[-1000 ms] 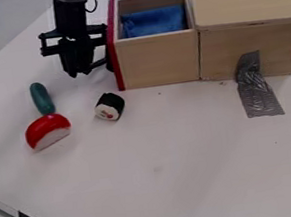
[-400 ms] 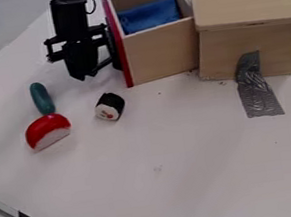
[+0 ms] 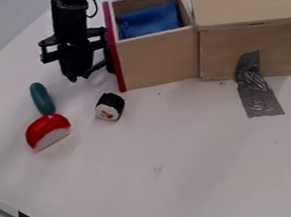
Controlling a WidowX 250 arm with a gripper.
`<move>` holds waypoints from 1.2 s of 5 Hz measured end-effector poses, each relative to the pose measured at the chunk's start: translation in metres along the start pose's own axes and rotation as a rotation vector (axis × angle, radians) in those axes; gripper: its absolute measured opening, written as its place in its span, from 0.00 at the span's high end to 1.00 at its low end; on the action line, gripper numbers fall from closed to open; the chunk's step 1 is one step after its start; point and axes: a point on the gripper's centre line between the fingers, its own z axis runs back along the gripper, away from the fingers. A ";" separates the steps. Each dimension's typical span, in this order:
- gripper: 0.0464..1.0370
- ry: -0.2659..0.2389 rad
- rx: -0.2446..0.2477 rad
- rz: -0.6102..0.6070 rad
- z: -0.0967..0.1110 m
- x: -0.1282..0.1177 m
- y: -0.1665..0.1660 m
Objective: Closed the drawer
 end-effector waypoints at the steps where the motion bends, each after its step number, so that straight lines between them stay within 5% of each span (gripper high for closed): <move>1: 0.81 -0.020 0.010 -0.025 0.001 0.001 0.000; 6: 0.81 0.024 0.021 -0.104 0.010 0.026 -0.025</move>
